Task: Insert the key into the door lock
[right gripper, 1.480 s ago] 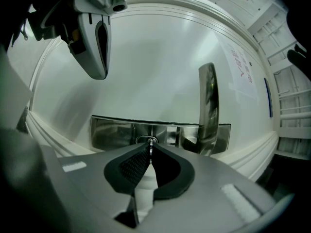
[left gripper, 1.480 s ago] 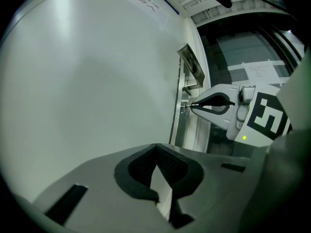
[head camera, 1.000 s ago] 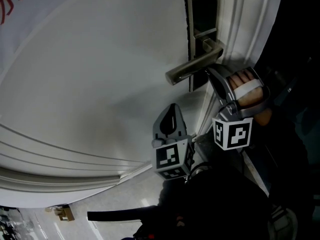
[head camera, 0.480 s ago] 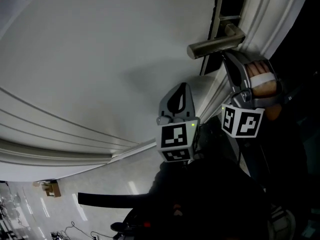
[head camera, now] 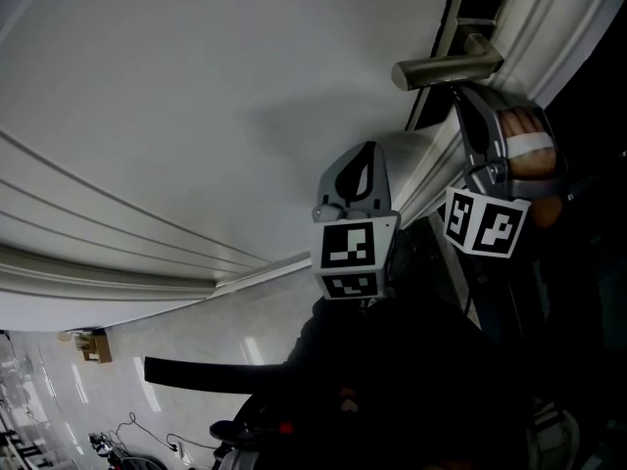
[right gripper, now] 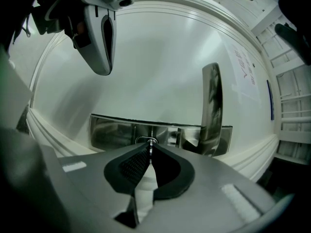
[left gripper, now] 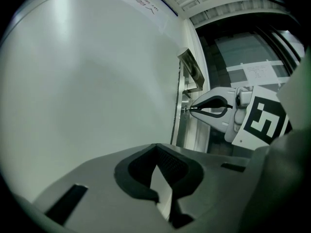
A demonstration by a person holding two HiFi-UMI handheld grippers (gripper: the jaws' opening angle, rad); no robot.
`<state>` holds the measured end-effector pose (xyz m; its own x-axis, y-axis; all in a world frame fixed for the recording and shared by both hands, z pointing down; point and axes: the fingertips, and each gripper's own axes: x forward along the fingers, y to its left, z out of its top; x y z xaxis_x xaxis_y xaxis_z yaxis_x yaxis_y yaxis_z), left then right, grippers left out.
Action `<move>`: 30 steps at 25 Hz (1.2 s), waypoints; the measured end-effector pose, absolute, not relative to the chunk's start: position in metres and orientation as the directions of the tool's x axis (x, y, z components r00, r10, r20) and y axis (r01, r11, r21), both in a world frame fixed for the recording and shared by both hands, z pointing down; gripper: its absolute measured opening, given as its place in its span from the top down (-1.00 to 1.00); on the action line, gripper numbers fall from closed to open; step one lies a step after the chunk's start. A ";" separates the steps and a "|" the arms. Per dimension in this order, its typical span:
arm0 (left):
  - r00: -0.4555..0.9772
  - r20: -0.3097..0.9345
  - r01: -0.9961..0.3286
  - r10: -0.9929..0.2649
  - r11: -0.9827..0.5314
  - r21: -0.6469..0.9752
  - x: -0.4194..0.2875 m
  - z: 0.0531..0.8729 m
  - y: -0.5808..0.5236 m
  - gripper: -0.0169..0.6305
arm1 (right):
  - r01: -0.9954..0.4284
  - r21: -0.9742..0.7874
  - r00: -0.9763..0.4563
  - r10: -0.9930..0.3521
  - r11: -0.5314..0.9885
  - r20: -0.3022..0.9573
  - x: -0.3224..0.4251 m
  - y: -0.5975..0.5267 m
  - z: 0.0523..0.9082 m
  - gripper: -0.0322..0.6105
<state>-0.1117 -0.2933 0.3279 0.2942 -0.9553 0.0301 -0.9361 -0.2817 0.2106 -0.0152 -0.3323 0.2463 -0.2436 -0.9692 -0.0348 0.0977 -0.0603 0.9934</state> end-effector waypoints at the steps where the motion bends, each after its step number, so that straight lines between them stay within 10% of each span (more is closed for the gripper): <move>1: 0.293 0.030 -0.936 -0.956 -0.281 0.211 -0.112 0.328 -0.293 0.95 | 0.098 0.993 -0.243 -0.969 -0.060 -0.035 -0.016 -0.334 0.247 0.86; 30: 0.233 0.046 -0.955 -0.971 -0.220 0.197 -0.127 0.329 -0.281 0.94 | -0.023 0.998 -0.247 -0.967 -0.054 -0.058 -0.013 -0.330 0.245 0.85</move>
<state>-0.1266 -0.2807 0.3288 0.2333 -0.9713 0.0464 -0.9553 -0.2200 0.1974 -0.0126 -0.3303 0.2454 -0.2473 -0.9672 -0.0585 -0.0230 -0.0545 0.9983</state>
